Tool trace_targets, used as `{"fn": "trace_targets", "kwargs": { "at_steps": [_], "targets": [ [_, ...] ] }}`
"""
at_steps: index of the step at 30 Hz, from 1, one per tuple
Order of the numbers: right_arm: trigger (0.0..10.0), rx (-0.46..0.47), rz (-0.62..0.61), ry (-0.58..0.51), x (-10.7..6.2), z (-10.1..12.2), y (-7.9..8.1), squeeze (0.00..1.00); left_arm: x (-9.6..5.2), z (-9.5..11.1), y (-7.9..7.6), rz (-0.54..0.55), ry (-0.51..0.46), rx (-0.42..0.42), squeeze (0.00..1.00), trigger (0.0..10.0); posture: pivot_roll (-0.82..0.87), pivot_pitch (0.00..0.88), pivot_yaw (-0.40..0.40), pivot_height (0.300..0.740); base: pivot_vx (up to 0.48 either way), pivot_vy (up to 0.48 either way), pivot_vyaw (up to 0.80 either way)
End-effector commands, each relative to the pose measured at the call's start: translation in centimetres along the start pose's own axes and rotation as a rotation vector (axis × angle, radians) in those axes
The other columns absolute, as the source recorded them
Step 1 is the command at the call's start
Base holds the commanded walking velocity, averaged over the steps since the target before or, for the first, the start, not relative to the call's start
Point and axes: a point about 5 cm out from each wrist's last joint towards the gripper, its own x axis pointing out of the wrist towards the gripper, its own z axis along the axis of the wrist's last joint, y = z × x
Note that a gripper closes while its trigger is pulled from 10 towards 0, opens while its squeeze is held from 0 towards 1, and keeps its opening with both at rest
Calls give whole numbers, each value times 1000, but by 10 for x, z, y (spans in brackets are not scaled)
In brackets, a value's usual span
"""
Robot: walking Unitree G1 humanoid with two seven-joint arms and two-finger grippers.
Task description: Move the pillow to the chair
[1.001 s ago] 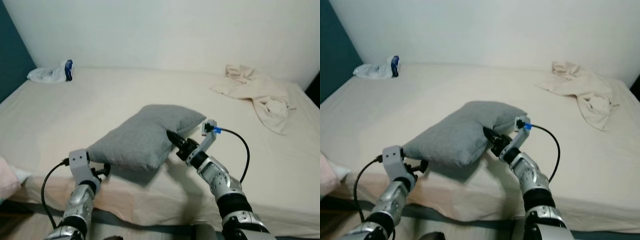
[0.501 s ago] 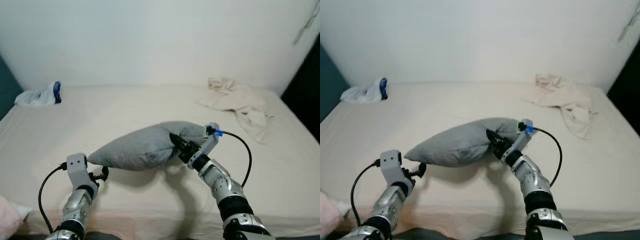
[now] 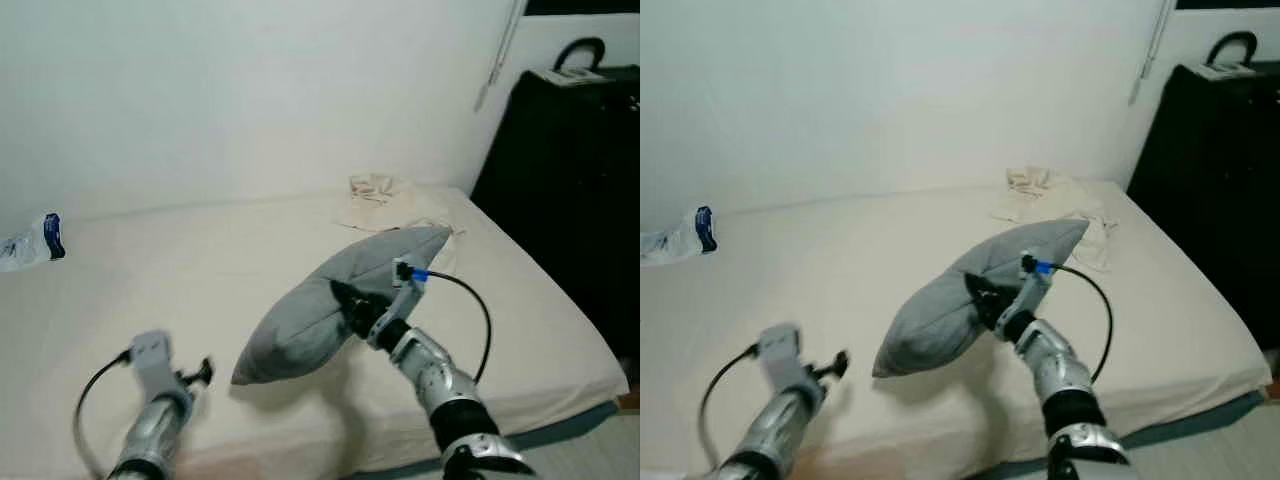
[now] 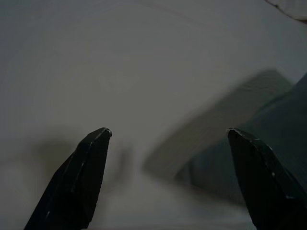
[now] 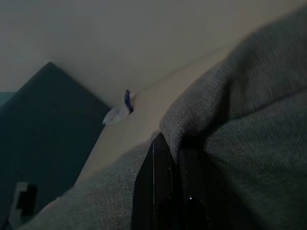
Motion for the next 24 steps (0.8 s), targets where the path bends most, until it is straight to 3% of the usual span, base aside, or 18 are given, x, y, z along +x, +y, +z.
{"fn": "trace_targets", "kwargs": {
  "at_steps": [1,19,24],
  "targets": [
    [10000,-47,24,-55,4,12,4,0,-3,-7,0,-1,19,17,0,10000,-18,0,-16,740,0,0,0],
    [10000,-110,56,-48,2,6,6,0,-5,-19,-16,-63,49,90,0,10000,-16,0,-14,740,0,0,763],
    [10000,-170,61,50,2,-17,9,0,-11,-33,-15,-64,116,146,0,10000,-19,0,-14,740,0,0,744]
  ]
}}
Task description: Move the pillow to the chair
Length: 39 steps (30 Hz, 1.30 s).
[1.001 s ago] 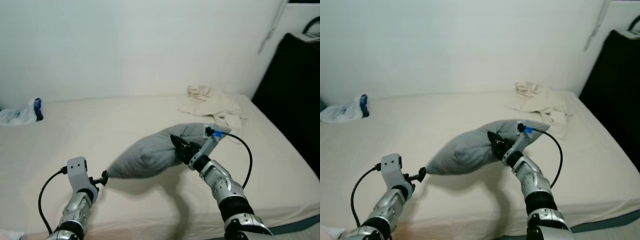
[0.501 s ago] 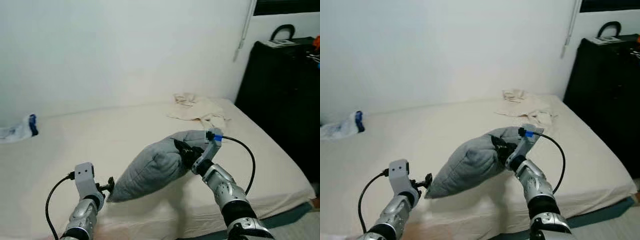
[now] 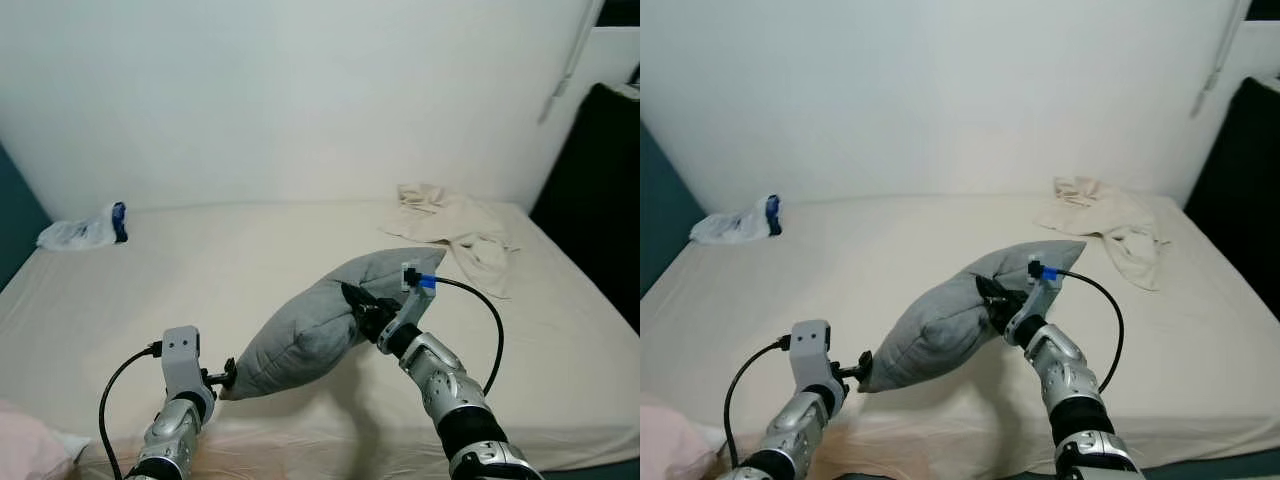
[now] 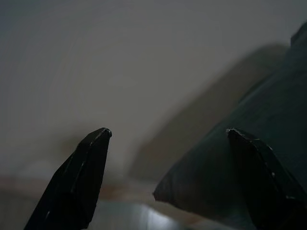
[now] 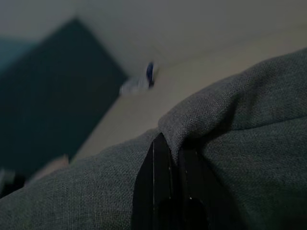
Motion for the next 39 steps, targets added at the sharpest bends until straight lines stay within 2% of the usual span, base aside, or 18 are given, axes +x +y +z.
{"fn": "trace_targets", "kwargs": {
  "at_steps": [1,5,6,8,11,18,26,39],
  "targets": [
    [10000,-61,33,74,1,-19,8,0,-8,-22,-1,3,90,23,0,10000,-17,0,-15,740,0,0,744],
    [10000,-84,-31,256,-20,-65,0,0,-18,-45,2,27,194,50,0,10000,-9,0,-19,740,0,0,744],
    [10000,-84,-31,256,-20,-65,0,0,-18,-45,2,27,194,50,0,10000,-9,0,-19,740,0,0,744],
    [10000,-51,-57,306,-33,-82,-3,0,-24,-56,5,47,238,44,0,10000,-5,0,-18,740,0,0,744],
    [10000,-17,-63,313,-41,-91,-3,0,-29,-66,6,53,273,35,0,10000,-3,0,-19,740,-320,0,744],
    [10000,-19,-32,282,-32,-89,4,0,-31,-67,7,50,265,57,0,10000,-1,0,-13,740,-462,0,744],
    [10000,-37,-10,261,-24,-85,9,0,-26,-57,6,35,229,85,0,10000,0,0,-10,740,0,0,745],
    [10000,-34,-7,249,-22,-84,11,0,-26,-60,2,13,240,112,0,10000,0,0,-4,740,0,0,744]
  ]
}}
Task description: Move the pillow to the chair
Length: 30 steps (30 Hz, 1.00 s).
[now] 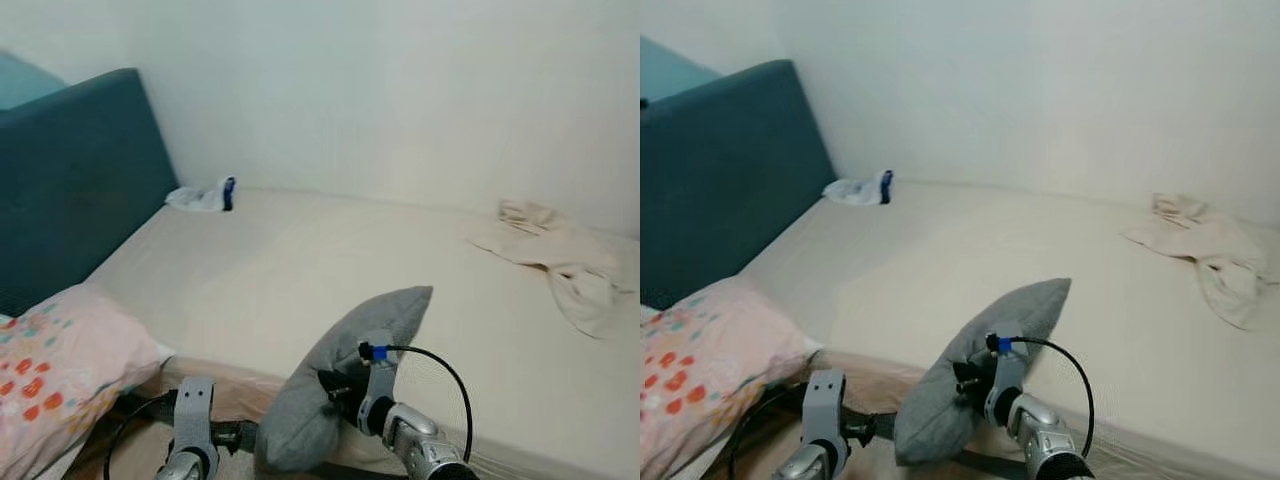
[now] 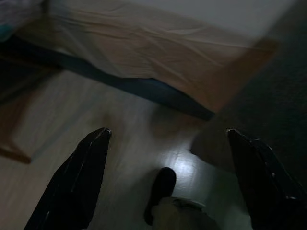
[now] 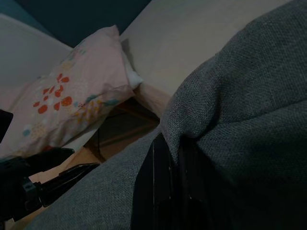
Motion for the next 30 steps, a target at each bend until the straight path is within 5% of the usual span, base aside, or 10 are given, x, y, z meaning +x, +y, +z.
{"fn": "trace_targets", "kwargs": {
  "at_steps": [1,8,20,30],
  "targets": [
    [10000,-23,37,-48,7,12,6,0,-1,-1,2,2,6,17,0,10000,0,0,-4,740,0,0,744],
    [10000,-19,58,-58,7,12,9,0,1,1,1,6,11,-1,0,10000,-4,0,1,740,0,0,745],
    [10000,-41,158,-71,11,13,22,0,2,3,-2,3,17,31,0,10000,-7,0,4,740,-442,0,745],
    [10000,-61,145,-69,12,17,19,0,3,5,-1,-1,19,70,0,10000,-6,0,3,740,0,0,746]
  ]
}}
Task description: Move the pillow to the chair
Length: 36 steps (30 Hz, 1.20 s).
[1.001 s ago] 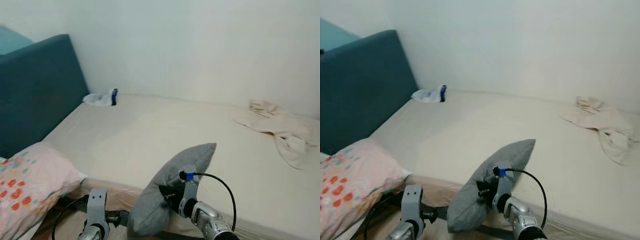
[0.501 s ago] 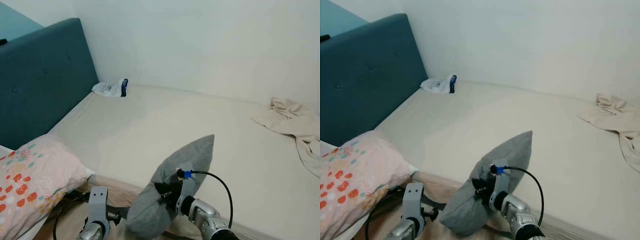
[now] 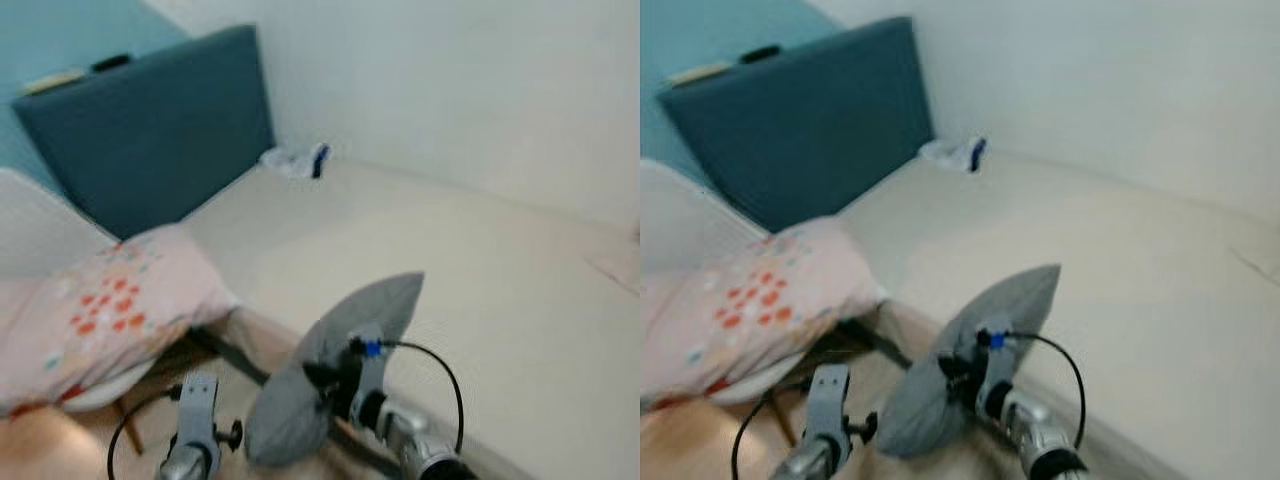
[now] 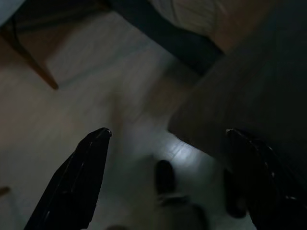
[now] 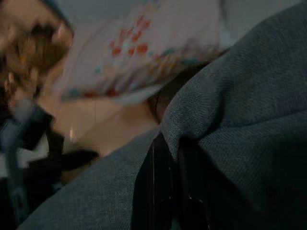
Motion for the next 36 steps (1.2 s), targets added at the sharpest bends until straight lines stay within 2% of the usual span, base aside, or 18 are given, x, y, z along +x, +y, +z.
{"fn": "trace_targets", "kwargs": {
  "at_steps": [1,7,10,12,16,18,21,22,24,27,30,31,34,36],
  "targets": [
    [10000,-26,47,-33,9,8,10,0,-1,-2,5,14,12,22,0,10000,-7,0,3,740,0,0,744],
    [10000,-31,32,-39,9,9,9,0,0,1,2,6,2,41,0,10000,-5,0,4,740,0,0,744],
    [10000,-31,-1,-81,9,15,6,0,0,2,1,3,-7,50,0,10000,-4,0,6,740,0,0,746],
    [10000,30,1,-182,10,28,5,0,1,3,-2,-33,-19,26,0,10000,-2,0,7,740,0,0,747],
    [10000,131,65,-344,12,53,8,0,1,7,-5,-53,-39,56,0,10000,-1,0,7,740,0,0,744],
    [10000,131,65,-344,12,53,8,0,1,7,-5,-53,-39,56,0,10000,-1,0,7,740,0,0,744],
    [10000,92,150,-494,16,89,22,0,3,12,-10,-62,-56,61,0,10000,2,0,6,740,0,0,744],
    [10000,92,150,-494,16,89,22,0,3,12,-10,-62,-56,61,0,10000,2,0,6,740,0,0,744],
    [10000,70,195,-601,16,117,32,0,4,17,-12,-66,-71,59,0,10000,0,0,6,740,0,0,744],
    [10000,40,308,-688,15,147,50,0,6,23,-14,-72,-92,56,0,10000,-1,0,5,740,0,0,744],
    [10000,23,387,-690,15,154,62,0,6,27,-16,-77,-108,50,0,10000,-1,0,3,740,0,0,744],
    [10000,-4,415,-658,17,153,67,0,7,30,-17,-79,-118,46,0,10000,-2,0,2,740,0,0,744],
    [10000,-216,364,-449,29,127,69,0,8,39,-20,-76,-157,44,0,10000,0,0,-2,740,0,0,744],
    [10000,-250,317,-407,32,120,66,0,9,42,-21,-74,-171,42,0,10000,2,0,-4,740,0,0,741]
  ]
}}
